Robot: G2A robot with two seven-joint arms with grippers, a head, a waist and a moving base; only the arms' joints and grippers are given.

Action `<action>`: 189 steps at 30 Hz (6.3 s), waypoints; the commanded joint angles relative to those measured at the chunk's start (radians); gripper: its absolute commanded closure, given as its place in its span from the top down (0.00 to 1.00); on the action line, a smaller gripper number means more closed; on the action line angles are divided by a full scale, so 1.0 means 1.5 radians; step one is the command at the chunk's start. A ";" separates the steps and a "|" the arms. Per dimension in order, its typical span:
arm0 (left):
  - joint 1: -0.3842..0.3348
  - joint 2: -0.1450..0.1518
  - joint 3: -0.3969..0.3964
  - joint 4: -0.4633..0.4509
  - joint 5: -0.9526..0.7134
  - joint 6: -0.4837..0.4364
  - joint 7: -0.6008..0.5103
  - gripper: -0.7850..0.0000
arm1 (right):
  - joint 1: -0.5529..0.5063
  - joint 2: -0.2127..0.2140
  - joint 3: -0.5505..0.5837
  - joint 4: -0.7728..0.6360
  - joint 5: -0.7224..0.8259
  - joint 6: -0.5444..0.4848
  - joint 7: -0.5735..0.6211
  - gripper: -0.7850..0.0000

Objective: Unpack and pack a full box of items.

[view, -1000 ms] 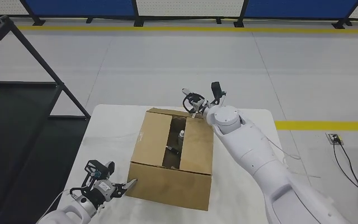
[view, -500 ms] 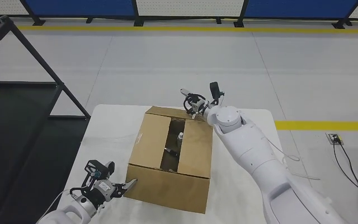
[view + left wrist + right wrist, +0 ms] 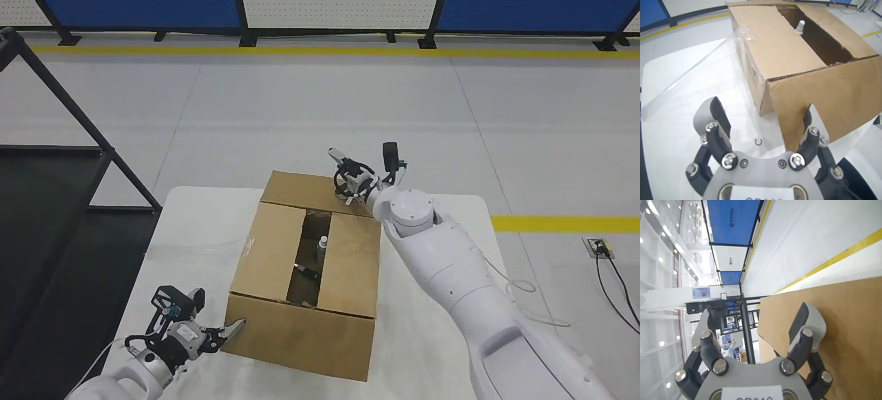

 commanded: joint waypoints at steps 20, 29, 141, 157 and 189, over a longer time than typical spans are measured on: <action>-0.018 0.004 0.016 0.023 0.003 -0.010 -0.021 1.00 | -0.006 0.004 0.041 0.004 -0.031 -0.004 0.022 1.00; 0.003 0.009 -0.063 0.007 -0.168 -0.042 -0.018 1.00 | -0.008 0.006 0.057 0.001 -0.044 -0.004 0.028 1.00; -0.012 0.005 -0.072 0.034 -0.224 0.106 0.004 1.00 | -0.060 0.004 0.094 -0.193 0.043 -0.032 0.593 1.00; -0.006 0.005 -0.069 0.017 -0.211 0.099 0.008 1.00 | -0.097 0.037 0.093 -0.291 -0.165 0.089 0.411 1.00; 0.013 0.005 -0.098 0.012 -0.218 0.089 0.023 1.00 | -0.076 0.006 0.073 -0.170 -0.144 0.027 0.384 1.00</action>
